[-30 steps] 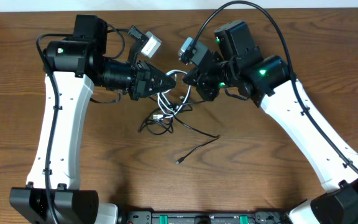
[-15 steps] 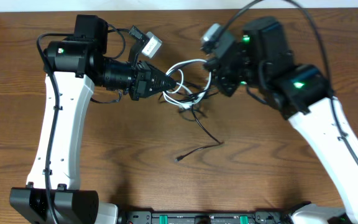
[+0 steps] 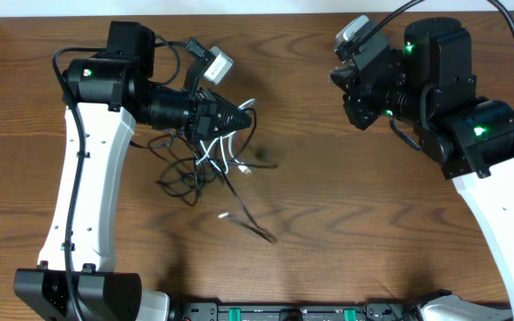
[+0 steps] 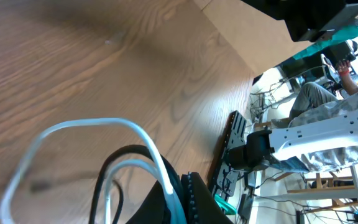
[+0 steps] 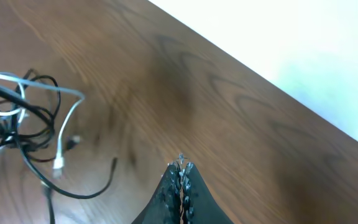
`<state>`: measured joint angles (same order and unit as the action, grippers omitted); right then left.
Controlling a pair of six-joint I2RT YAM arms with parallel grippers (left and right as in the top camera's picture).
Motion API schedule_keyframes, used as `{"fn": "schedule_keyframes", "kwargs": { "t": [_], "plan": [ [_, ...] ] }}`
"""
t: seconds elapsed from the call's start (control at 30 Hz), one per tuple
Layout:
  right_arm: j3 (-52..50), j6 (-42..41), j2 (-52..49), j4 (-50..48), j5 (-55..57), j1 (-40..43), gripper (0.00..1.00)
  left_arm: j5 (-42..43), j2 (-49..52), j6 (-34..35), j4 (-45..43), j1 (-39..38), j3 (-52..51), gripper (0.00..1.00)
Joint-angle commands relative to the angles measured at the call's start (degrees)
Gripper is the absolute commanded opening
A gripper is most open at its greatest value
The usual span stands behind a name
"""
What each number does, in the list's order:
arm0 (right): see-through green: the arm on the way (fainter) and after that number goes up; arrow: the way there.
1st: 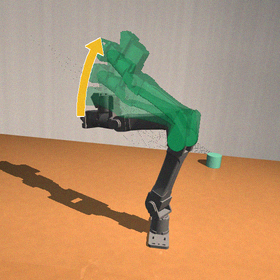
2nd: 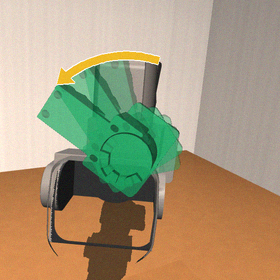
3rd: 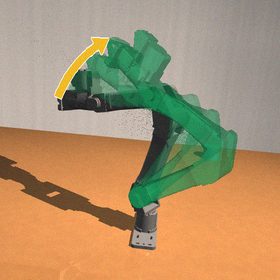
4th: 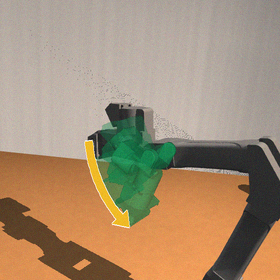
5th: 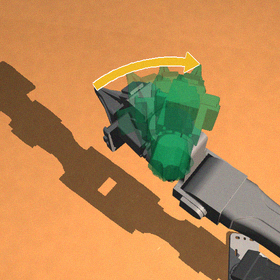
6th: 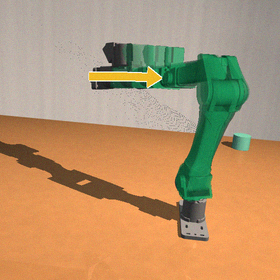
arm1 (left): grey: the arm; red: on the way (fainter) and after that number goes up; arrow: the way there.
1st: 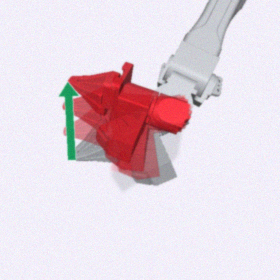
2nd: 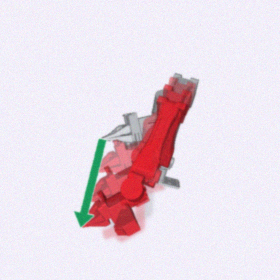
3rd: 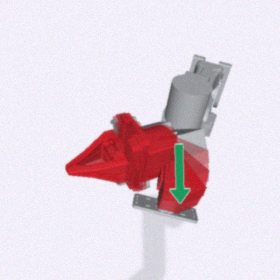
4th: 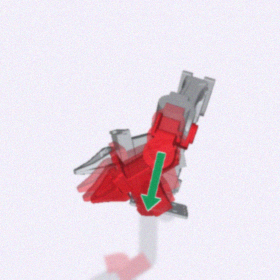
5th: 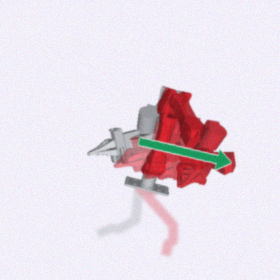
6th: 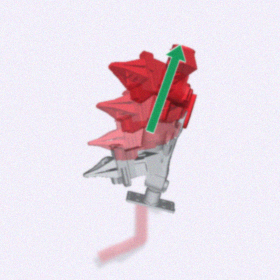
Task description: Untangle cables
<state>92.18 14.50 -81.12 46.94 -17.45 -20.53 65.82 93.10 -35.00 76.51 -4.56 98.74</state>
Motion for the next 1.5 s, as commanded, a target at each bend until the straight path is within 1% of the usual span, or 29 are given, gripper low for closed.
{"fn": "schedule_keyframes", "kwargs": {
  "t": [0.0, 0.17, 0.2, 0.23, 0.3, 0.33, 0.4, 0.53, 0.7, 0.97, 1.27, 1.47],
  "plan": [
    [0.83, -0.72, 0.61, 0.17, -4.07, 0.20, 0.01, 1.01, -1.60, -1.57, 0.22, 0.17, 1.38, 0.08],
    [0.83, -0.74, -1.20, 0.24, -7.37, 0.17, 0.01, 1.01, -1.60, -1.60, 0.22, 0.17, 1.36, 0.08],
    [0.83, -0.76, -2.01, 0.24, -8.35, 0.17, 0.02, 1.01, -1.60, -1.57, 0.22, 0.17, 1.36, 0.08],
    [0.83, -0.79, -2.62, 0.26, -8.79, 0.17, 0.11, 1.01, -1.60, -1.55, 0.24, 0.17, 1.36, 0.08],
    [0.83, -1.11, -4.39, 0.33, -9.31, 0.07, 0.31, 1.01, -1.60, -1.36, 0.26, 0.17, 1.36, 0.08],
    [0.83, -1.29, -5.14, 0.31, -9.62, -0.04, 0.37, 1.01, -1.60, -1.36, 0.37, 0.17, 1.36, 0.08],
    [0.83, -1.38, -6.75, 0.24, -11.04, -0.39, 0.42, 1.01, -1.60, -1.36, 0.39, 0.17, 1.38, 0.08],
    [0.83, -1.38, -9.35, 0.22, -11.65, -1.70, 0.45, 1.01, -1.60, -1.38, 0.39, 0.17, 1.38, 0.08],
    [0.83, -1.36, -11.76, 0.00, -11.65, -4.55, 0.46, 1.01, -1.60, -1.38, 0.37, 0.17, 1.38, 0.08],
    [0.83, -0.87, -13.18, -0.96, -10.40, -9.77, 0.48, 1.01, -1.60, -1.38, 0.37, 0.17, 1.38, 0.08],
    [0.83, -0.70, -13.18, -1.14, -9.90, -10.67, 0.55, 1.03, -1.60, -1.36, 0.37, 0.17, 1.38, 0.08],
    [0.83, -0.72, -13.22, -2.05, -10.23, -11.13, 0.54, 1.01, -1.60, -1.38, 0.37, -0.70, 1.38, 0.08]
  ]
}}
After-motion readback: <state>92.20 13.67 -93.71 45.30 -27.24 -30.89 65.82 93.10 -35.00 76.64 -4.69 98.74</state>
